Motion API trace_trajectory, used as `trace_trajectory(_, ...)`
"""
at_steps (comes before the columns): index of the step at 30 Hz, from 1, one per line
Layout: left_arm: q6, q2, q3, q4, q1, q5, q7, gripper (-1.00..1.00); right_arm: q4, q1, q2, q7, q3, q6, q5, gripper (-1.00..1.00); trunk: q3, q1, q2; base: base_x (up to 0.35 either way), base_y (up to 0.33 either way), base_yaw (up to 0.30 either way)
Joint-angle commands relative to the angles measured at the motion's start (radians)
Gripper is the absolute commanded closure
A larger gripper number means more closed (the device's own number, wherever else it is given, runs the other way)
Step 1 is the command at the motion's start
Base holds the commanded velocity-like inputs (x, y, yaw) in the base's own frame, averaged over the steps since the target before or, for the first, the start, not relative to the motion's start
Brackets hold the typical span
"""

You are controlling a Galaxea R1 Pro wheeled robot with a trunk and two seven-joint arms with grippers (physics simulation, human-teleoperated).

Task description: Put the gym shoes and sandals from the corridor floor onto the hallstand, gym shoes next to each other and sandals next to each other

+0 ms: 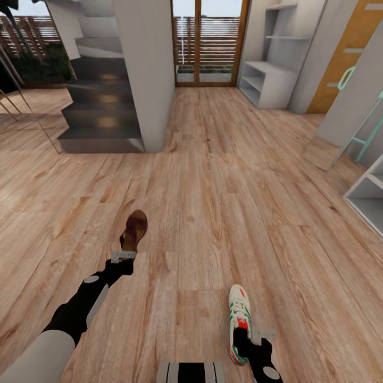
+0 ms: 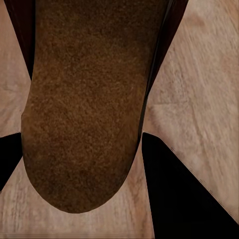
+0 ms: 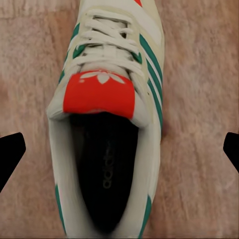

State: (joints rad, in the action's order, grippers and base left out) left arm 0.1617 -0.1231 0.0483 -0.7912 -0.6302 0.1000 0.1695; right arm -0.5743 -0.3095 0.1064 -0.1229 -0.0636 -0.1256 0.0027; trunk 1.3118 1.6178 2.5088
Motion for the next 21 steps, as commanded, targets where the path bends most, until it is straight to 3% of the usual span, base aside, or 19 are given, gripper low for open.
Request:
trace_trajectory(1,0.007,-0.001,0.003,-0.003,0.000,0.007,0.001,1.00,0.000,0.000,0.001,0.000,-0.004,-0.003,0.000,-1.00,0.006,0.000,0.001,0.000,0.000,0.025)
trace_trajectory(6,0.006,-0.001,0.003,-0.009,0.000,0.006,0.001,1.00,0.000,0.000,0.001,0.000,-0.004,-0.003,0.000,-1.00,0.033,0.002,0.002,0.000,0.000,0.021)
trace_trajectory(11,0.031,-0.001,0.003,-0.104,0.000,0.007,-0.002,1.00,0.001,0.000,0.001,0.000,-0.003,-0.003,0.000,-1.00,0.060,0.005,0.003,0.000,0.000,0.037)
trace_trajectory(17,0.109,-0.002,0.003,-0.170,0.006,0.007,-0.002,1.00,0.000,0.000,0.001,0.000,-0.002,-0.003,0.000,-1.00,0.065,0.005,0.003,0.000,0.000,0.026)
trace_trajectory(21,0.125,-0.002,0.004,-0.181,0.011,0.007,-0.001,1.00,-0.001,0.000,0.001,0.000,-0.002,-0.003,0.000,-1.00,0.065,0.005,0.003,0.000,0.000,0.004)
